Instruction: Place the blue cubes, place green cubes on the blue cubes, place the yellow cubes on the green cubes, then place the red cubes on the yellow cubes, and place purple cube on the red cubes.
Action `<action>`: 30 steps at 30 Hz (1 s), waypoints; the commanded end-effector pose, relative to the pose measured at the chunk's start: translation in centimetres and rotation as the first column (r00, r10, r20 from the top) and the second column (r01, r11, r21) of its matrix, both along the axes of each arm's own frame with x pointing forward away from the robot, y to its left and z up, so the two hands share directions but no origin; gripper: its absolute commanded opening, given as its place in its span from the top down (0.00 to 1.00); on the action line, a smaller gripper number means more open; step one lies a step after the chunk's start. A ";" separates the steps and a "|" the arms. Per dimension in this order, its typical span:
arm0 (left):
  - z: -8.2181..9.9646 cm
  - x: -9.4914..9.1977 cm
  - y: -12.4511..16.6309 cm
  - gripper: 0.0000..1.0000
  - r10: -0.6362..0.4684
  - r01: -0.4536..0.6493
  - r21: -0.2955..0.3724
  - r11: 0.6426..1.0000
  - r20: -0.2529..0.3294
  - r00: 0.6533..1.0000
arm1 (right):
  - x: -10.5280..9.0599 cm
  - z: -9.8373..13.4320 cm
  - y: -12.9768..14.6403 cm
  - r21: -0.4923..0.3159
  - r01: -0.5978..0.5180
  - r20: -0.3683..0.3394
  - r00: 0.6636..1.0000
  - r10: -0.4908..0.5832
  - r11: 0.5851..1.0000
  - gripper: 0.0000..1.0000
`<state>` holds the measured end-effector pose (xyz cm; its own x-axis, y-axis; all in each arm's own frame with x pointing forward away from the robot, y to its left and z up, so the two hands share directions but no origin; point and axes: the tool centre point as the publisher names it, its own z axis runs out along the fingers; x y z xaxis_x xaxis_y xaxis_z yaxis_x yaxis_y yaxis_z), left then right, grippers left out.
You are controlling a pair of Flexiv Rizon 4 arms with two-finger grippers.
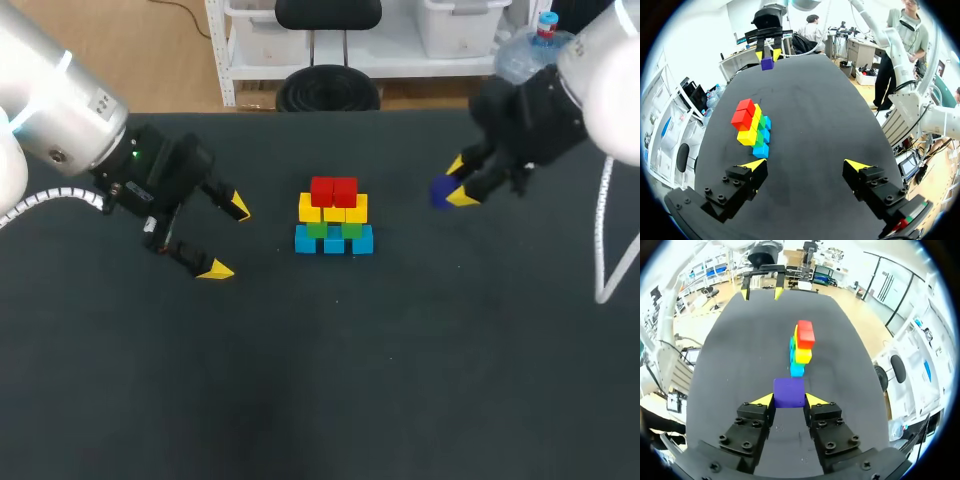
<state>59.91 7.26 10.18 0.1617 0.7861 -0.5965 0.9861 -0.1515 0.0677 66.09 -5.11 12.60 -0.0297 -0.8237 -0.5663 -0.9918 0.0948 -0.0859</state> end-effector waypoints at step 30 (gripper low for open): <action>0.0 0.0 0.0 0.00 0.000 0.000 0.001 1.000 0.001 1.000 | 2.0 1.7 10.6 0.076 0.048 -0.123 0.992 -0.038 0.996 1.00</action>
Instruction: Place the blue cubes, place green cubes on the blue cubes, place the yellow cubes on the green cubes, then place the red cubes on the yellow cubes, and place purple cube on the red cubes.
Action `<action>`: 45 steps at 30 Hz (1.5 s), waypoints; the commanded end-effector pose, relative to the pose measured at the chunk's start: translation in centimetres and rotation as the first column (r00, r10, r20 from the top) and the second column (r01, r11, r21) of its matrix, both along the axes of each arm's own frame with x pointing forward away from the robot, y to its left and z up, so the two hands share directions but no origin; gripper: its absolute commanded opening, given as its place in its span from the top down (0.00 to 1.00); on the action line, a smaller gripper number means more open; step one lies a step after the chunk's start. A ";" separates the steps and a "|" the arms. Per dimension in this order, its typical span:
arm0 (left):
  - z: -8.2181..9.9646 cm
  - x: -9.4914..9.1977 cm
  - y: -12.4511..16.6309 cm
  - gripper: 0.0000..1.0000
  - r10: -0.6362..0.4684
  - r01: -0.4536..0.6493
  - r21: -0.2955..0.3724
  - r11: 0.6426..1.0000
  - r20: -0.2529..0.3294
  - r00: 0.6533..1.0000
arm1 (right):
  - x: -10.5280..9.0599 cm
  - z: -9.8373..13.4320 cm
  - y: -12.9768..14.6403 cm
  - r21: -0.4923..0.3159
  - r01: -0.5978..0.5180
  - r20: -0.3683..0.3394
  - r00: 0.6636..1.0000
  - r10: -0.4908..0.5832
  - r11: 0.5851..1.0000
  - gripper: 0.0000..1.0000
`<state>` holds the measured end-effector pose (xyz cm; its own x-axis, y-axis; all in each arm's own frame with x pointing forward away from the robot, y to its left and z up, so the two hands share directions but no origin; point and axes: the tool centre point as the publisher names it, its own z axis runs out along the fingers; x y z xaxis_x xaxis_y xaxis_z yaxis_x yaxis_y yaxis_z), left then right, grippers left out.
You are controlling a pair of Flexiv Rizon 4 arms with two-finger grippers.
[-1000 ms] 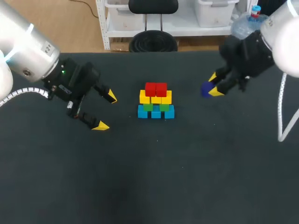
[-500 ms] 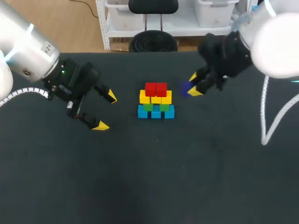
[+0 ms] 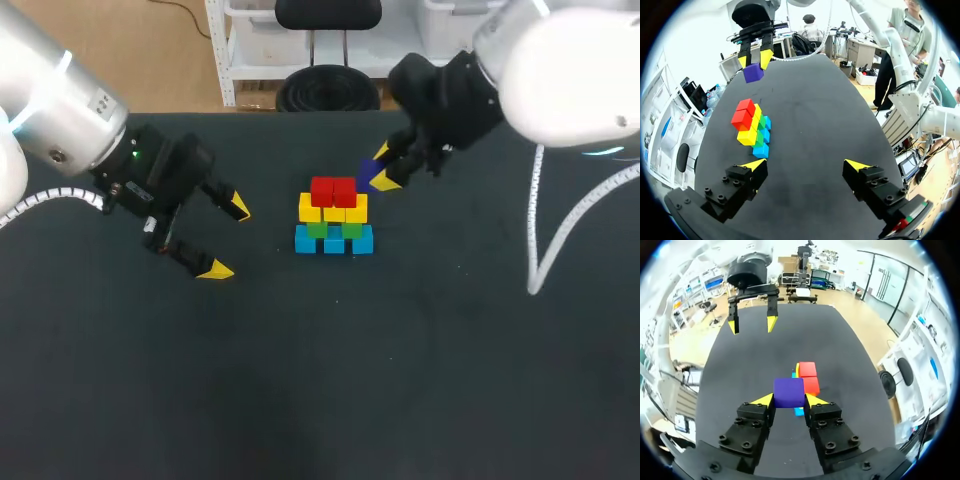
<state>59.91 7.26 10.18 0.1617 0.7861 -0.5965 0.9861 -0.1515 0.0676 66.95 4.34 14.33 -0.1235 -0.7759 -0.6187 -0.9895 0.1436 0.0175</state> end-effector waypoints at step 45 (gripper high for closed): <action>0.0 0.0 0.0 0.00 0.000 0.000 0.001 1.000 0.001 1.000 | 3.7 -1.9 3.6 -0.183 -0.053 0.004 0.998 0.055 0.982 1.00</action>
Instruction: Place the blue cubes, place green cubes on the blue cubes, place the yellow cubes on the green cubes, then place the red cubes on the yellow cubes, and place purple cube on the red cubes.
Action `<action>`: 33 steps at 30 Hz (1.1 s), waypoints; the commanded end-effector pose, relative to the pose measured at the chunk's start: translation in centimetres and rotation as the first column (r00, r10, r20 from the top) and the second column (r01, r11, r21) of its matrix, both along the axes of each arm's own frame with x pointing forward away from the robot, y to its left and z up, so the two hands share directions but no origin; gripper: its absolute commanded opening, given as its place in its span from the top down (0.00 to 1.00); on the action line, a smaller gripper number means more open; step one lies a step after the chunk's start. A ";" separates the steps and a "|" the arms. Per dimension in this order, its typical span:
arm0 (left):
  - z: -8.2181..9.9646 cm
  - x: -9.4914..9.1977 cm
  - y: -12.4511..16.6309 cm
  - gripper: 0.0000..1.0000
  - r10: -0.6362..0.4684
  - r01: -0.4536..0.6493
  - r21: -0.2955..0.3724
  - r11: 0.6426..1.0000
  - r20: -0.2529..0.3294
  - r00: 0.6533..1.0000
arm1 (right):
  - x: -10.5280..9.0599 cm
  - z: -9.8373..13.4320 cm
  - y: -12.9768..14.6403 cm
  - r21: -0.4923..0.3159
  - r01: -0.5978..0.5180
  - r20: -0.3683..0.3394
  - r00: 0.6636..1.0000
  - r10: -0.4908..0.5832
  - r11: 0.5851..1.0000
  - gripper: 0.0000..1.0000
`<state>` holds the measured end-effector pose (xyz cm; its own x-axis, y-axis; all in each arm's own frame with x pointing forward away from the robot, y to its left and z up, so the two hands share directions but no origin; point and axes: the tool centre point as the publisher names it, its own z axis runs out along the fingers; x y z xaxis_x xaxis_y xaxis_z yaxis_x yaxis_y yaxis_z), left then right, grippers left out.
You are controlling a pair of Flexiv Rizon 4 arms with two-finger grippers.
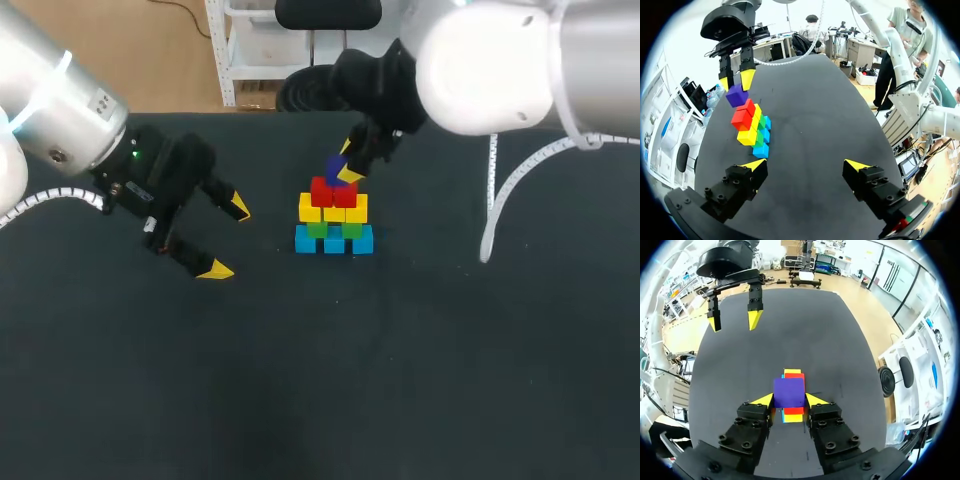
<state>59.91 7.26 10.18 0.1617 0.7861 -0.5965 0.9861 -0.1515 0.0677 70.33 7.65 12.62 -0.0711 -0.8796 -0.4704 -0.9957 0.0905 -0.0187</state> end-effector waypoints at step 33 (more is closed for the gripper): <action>0.0 0.0 0.0 0.00 0.000 0.000 0.001 1.000 0.001 1.000 | 0.7 -1.1 0.5 -0.026 0.012 -0.022 1.000 -0.012 1.000 1.00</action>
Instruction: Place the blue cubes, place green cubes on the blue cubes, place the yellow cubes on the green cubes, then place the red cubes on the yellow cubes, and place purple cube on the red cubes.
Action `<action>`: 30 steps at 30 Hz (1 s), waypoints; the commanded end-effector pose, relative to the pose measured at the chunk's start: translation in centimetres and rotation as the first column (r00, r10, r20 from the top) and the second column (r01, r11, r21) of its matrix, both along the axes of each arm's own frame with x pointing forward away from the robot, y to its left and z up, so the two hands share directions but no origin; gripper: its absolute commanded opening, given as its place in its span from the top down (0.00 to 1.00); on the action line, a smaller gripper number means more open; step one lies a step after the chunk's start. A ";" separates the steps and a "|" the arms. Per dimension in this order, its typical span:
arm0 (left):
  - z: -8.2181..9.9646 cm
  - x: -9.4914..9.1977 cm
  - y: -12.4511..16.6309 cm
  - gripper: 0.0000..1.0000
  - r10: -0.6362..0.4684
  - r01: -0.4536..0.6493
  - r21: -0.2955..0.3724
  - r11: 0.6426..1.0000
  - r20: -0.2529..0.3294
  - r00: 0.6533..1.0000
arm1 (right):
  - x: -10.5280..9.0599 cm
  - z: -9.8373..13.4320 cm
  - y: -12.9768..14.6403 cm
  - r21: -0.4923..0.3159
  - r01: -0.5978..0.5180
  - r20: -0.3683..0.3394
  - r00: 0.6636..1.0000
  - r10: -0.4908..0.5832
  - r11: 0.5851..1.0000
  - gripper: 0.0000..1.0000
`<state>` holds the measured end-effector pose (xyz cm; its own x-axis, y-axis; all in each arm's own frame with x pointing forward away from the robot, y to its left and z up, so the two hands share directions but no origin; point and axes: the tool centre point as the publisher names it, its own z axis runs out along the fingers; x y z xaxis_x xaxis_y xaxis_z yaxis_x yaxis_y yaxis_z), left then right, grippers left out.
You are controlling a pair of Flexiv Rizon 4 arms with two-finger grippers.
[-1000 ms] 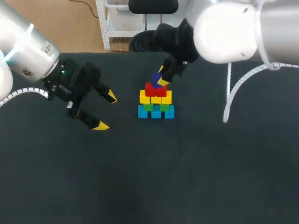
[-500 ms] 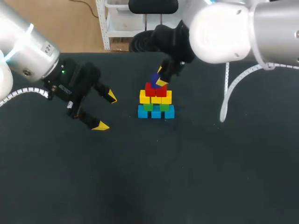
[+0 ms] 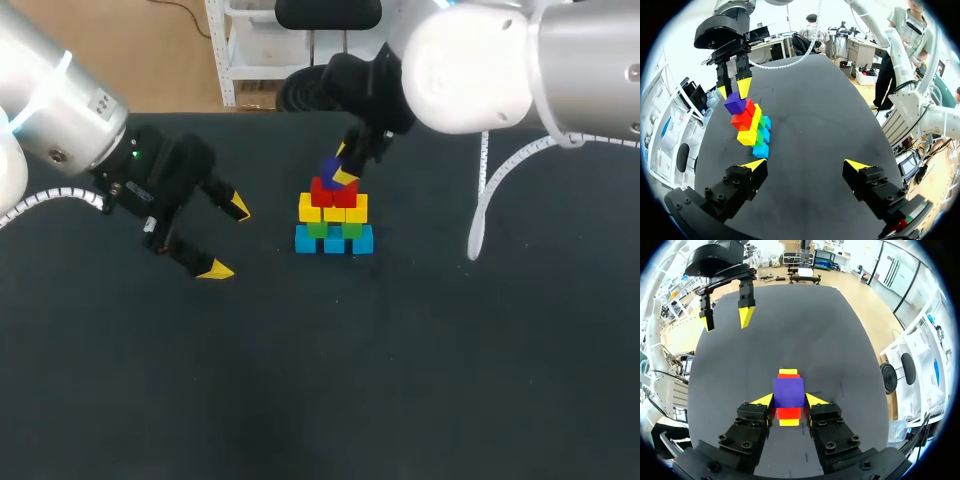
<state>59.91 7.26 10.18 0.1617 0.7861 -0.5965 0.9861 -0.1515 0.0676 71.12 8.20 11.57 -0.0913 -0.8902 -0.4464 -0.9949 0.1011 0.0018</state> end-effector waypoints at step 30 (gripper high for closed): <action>0.0 0.0 0.0 0.00 0.000 0.000 0.001 1.000 0.001 1.000 | 0.1 -0.4 0.0 -0.007 0.005 -0.005 1.000 -0.005 1.000 1.00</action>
<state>59.91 7.26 10.18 0.1617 0.7861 -0.5965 0.9861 -0.1515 0.0676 71.10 8.07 11.20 -0.0967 -0.8929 -0.4398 -0.9945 0.1047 0.0060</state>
